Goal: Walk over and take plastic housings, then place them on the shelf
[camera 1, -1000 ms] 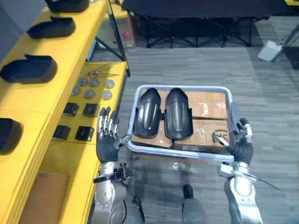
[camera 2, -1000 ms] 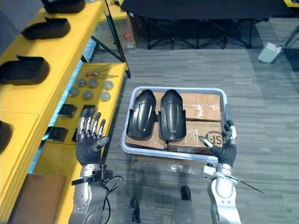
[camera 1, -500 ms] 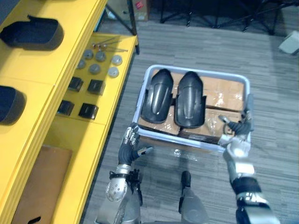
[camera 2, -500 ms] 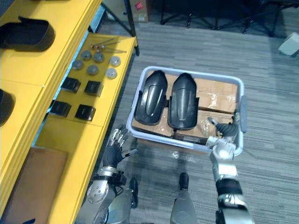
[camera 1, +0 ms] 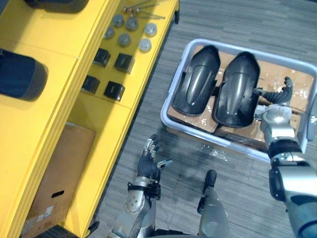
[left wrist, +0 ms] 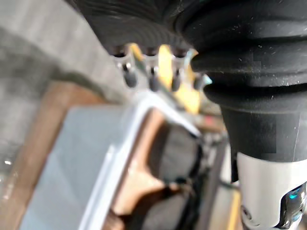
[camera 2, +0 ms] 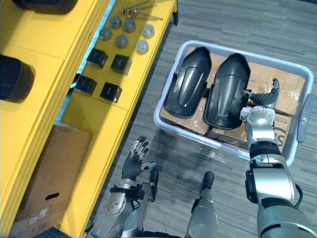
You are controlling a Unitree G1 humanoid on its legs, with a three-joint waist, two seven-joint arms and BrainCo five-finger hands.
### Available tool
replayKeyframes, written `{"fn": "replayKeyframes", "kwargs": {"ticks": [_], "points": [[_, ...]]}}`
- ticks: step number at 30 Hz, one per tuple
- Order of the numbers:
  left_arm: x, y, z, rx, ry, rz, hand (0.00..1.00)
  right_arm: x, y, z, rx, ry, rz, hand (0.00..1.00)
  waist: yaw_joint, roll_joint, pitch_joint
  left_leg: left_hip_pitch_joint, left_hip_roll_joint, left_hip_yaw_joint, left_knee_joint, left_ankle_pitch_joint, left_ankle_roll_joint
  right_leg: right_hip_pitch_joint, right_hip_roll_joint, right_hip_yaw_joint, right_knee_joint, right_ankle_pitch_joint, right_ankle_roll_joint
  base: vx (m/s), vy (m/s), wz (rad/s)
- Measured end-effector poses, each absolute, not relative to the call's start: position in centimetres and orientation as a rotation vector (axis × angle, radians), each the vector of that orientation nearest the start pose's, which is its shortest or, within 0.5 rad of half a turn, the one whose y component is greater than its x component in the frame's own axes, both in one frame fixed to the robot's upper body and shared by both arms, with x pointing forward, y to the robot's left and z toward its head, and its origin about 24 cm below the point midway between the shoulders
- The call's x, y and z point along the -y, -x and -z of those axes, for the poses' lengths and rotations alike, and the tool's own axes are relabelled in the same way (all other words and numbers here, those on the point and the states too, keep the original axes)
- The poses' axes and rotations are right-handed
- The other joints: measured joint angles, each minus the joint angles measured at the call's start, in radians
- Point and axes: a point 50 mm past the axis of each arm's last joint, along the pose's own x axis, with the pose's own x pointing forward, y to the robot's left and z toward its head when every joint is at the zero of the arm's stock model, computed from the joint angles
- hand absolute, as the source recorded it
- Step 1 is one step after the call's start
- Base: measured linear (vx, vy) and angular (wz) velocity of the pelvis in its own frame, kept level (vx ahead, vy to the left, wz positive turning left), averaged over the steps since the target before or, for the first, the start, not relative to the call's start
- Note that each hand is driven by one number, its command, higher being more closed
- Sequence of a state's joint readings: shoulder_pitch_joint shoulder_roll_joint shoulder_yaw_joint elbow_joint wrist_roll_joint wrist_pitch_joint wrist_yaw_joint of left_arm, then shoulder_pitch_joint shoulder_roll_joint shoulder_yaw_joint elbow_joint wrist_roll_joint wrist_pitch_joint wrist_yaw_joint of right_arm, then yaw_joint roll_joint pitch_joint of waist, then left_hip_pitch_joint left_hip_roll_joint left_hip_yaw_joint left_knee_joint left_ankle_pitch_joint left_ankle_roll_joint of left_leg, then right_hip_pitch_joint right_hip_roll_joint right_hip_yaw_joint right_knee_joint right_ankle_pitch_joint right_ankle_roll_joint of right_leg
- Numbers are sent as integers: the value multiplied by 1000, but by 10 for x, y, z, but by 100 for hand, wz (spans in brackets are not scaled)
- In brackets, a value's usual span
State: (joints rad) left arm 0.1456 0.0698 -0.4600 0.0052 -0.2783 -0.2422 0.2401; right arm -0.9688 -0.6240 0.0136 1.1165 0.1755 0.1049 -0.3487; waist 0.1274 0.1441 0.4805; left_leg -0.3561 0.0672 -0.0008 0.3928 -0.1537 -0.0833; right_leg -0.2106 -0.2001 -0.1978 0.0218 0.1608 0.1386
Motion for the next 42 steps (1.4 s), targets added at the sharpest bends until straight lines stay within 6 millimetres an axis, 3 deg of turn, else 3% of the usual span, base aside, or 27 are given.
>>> {"fn": "replayKeyframes", "kwargs": {"ticks": [3, 4, 14, 25, 29, 33, 36, 39, 42], "points": [[-74, -205, -19, -31, 283, 128, 0, 336, -369, -149, -241, 329, 689, 0, 0, 16, 15, -10, -6, -17, 10, 3, 4, -2, -8, -28, 20, -6, -5, -66, 27, 14], [-72, -204, -19, -42, 307, 125, 0, 339, -369, -152, -251, 346, 687, 100, 4, 17, 15, -18, -9, -16, 20, 2, 4, -12, -13, -31, 33, -12, 0, -67, 35, 6], [-64, -202, -18, -72, 353, 150, 0, 364, -353, -149, -453, 416, 712, 100, 25, 25, 18, -31, -10, -33, 25, 12, 3, -28, -26, -65, 89, -49, -13, -37, 14, 7], [-59, -204, -21, -73, 397, 154, 0, 370, -347, -145, -460, 396, 833, 100, 28, 32, 18, 1, -10, -67, -53, 59, -12, -23, -28, -106, 109, -65, -13, 40, -25, 9], [-62, -202, -18, -80, 430, 137, 0, 367, -348, -147, -401, 527, 918, 100, 29, 32, 18, 15, -7, -74, -55, 59, -13, 2, -28, -129, 109, -74, -15, -5, 7, 10], [-77, -193, -11, -101, 463, 70, 0, 358, -356, -167, -242, 708, 952, 100, 25, 29, 20, 47, -3, -65, -75, 63, -14, 27, -24, -129, 93, -76, -17, 2, -3, -6], [-91, -192, -19, -54, 484, 17, 0, 346, -360, -180, -97, 799, 926, 100, 24, 20, 24, 82, 15, -47, -91, 63, -15, 49, -11, -126, 81, -75, -17, 34, -30, -17], [-103, -193, -34, 26, 499, -11, 0, 334, -357, -184, 37, 867, 896, 100, 18, -1, 29, 119, 33, -41, -120, 68, -24, 75, 9, -126, 63, -69, -21, 59, -57, -12], [-113, -194, -42, 80, 421, -23, 0, 316, -355, -176, 124, 902, 830, 100, 11, -41, 14, 173, 52, -15, -164, 74, -32, 96, 21, -127, 56, -68, -22, 86, -55, -23]]}}
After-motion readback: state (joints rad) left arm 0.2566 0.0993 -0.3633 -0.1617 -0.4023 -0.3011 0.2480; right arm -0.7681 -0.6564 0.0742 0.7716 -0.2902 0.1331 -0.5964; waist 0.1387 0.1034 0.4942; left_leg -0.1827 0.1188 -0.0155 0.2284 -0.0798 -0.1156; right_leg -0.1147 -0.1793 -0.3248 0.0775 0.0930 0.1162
